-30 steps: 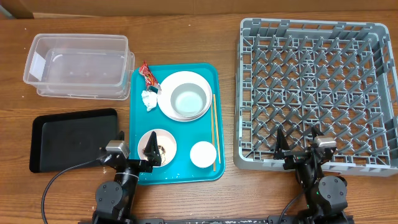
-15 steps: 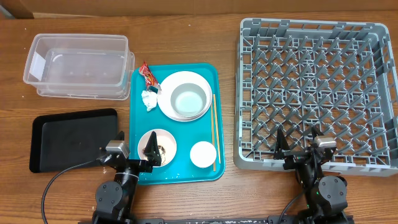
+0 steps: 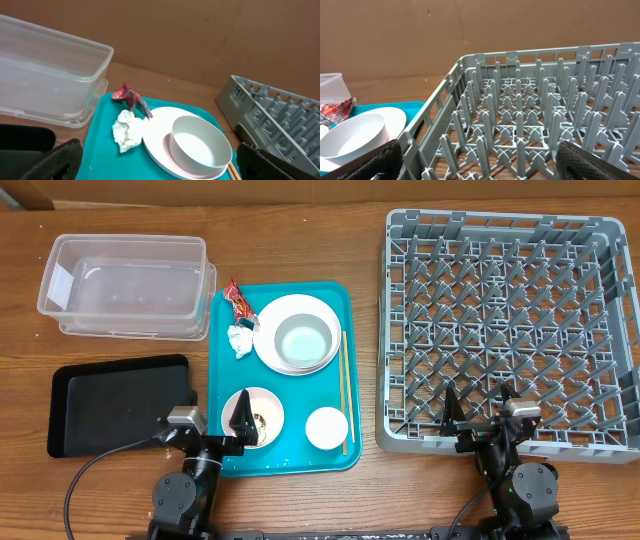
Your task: Sort waste into correct bins and load items into the dishwasher
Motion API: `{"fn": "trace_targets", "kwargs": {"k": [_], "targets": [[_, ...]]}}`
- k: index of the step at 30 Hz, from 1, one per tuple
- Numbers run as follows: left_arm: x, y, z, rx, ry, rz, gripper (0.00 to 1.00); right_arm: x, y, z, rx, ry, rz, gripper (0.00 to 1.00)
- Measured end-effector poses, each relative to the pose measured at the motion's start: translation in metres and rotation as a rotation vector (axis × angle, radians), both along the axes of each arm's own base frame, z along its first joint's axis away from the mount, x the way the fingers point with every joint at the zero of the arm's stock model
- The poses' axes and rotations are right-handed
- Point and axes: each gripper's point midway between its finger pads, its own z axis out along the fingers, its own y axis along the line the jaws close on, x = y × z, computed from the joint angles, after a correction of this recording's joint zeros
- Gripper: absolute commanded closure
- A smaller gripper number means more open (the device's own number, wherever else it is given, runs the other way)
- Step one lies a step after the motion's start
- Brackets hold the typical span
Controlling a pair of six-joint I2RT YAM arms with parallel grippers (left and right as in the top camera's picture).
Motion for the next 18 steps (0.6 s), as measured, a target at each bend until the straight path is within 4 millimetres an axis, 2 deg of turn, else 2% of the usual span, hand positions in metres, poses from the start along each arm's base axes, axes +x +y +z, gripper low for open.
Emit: {"fn": "trace_targets", "kwargs": {"k": [5, 10, 18], "targets": [[0.000, 0.002, 0.000, 0.000, -0.002, 0.010, 0.00, 0.000, 0.000, 0.000, 0.000, 0.000, 0.000, 0.00], [-0.001, -0.009, 0.002, -0.005, -0.008, -0.051, 0.00, 0.000, 0.000, 0.000, 0.000, 0.000, 0.000, 0.00], [-0.007, -0.030, 0.032, -0.025, -0.127, -0.182, 0.00, -0.001, 0.007, 0.002, 0.006, -0.008, 0.041, 0.00]]}}
